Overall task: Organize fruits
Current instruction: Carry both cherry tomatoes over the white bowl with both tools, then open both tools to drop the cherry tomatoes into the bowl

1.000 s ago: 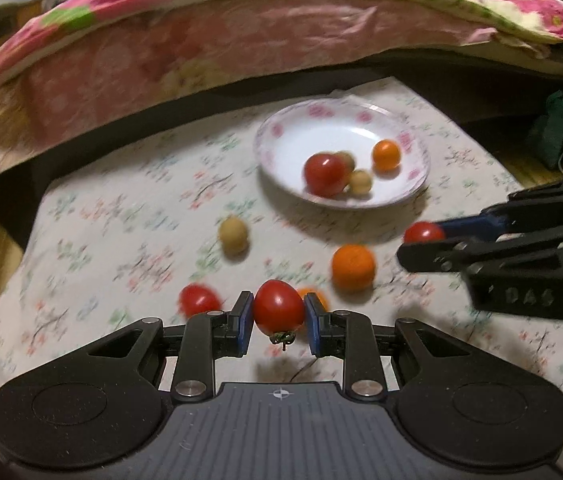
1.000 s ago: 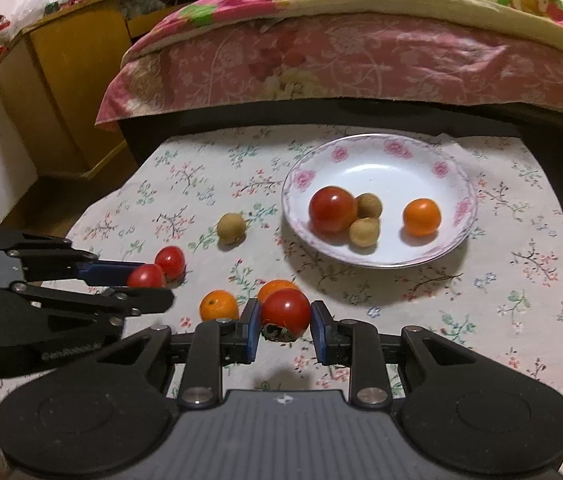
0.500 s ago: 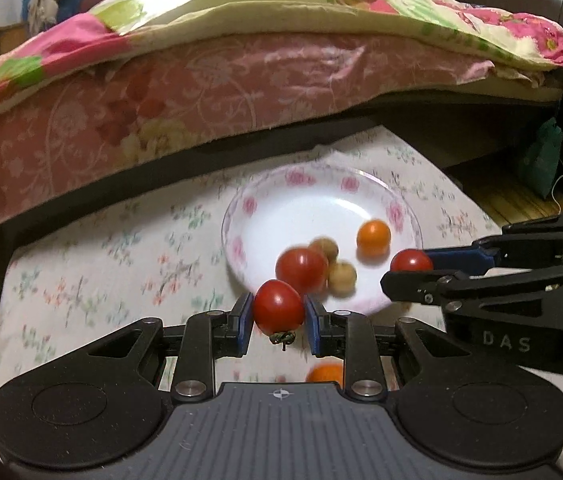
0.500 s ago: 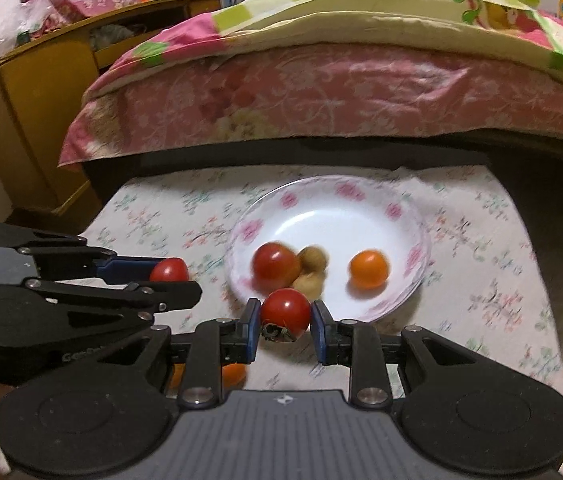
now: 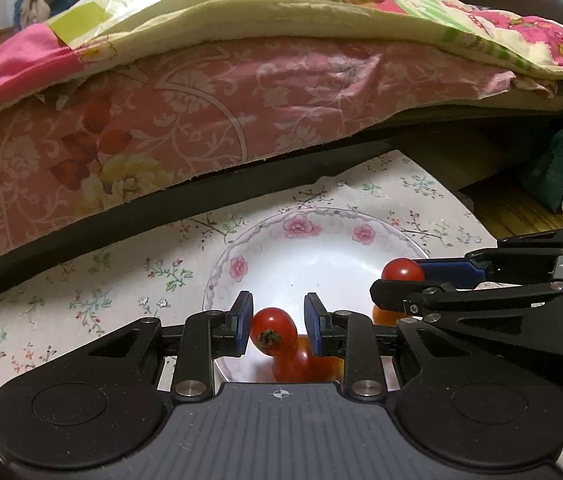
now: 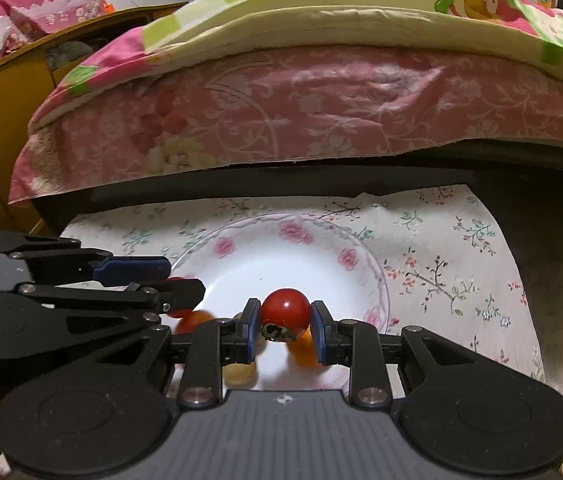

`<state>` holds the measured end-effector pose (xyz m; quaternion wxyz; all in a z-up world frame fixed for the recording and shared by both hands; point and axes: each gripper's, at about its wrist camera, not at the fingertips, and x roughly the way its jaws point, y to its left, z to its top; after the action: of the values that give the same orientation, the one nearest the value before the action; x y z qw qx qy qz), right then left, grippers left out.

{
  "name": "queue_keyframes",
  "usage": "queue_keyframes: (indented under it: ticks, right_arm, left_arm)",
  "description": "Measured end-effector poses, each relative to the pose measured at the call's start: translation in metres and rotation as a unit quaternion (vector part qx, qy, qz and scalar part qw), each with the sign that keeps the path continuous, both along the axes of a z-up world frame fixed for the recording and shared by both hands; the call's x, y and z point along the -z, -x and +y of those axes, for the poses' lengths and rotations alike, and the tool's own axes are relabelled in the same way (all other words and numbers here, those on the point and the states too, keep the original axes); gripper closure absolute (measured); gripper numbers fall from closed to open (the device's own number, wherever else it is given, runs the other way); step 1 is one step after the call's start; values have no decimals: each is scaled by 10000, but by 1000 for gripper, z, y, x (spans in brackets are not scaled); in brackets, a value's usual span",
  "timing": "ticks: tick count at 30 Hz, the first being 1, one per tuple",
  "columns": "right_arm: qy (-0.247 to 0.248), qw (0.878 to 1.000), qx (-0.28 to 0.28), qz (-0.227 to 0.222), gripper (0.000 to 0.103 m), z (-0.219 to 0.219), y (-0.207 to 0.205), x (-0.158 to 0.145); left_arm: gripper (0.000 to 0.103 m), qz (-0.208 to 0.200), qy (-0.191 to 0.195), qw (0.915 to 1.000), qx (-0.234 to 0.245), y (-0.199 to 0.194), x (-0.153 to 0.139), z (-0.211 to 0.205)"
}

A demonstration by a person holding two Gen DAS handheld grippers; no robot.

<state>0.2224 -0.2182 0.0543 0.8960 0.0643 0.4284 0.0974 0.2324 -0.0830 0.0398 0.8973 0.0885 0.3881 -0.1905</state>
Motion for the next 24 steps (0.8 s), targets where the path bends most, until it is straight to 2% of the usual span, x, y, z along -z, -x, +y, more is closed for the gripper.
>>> queue_keyframes:
  ticks: [17,24]
  right_arm:
    - [-50,10000,16,-51,76,-2,-20,13]
    - [-123,9999,84,-26,76,-5,-21,14]
  left_arm:
    - [64,140,38,9998,-109,-14,9,2]
    - [60,126,24,9998,-159,-14,6,3]
